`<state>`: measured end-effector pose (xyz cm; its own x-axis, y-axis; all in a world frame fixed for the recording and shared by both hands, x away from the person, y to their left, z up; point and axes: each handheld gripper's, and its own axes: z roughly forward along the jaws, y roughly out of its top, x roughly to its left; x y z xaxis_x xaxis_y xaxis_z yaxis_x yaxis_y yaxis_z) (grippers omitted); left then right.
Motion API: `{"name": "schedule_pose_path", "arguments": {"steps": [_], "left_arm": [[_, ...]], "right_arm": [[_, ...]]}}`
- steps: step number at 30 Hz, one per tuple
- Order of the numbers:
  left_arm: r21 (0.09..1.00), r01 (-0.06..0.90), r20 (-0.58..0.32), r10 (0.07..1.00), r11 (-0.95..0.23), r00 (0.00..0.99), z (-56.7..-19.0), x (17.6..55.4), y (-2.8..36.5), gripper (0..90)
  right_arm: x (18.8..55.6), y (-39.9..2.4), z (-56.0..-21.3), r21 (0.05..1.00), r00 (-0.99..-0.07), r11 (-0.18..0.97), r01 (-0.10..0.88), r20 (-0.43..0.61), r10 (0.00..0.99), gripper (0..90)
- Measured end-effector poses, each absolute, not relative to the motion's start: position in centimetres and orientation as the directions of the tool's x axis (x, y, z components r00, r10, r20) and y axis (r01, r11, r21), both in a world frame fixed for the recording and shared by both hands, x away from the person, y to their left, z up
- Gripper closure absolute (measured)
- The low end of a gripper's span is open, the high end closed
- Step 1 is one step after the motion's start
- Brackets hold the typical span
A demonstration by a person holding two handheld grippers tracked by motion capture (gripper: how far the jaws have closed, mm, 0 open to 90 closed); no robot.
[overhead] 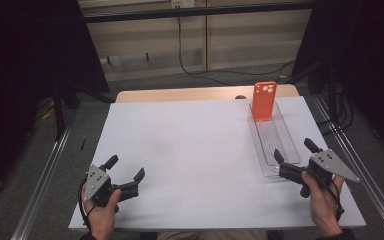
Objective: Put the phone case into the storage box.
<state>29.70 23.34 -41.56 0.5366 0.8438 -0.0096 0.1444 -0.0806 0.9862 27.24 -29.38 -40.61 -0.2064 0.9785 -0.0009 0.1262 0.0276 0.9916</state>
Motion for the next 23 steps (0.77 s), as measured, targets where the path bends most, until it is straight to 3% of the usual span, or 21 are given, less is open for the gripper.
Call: {"name": "schedule_pose_path", "arguments": {"steps": [23], "left_arm": [[0.981,0.174,-0.019,0.841,-0.091,0.541,-42.0,29.5,23.7,2.0]], "right_arm": [[23.9,-29.1,-42.5,0.989,-0.188,0.038,0.141,-0.011,0.982,0.0]]}}
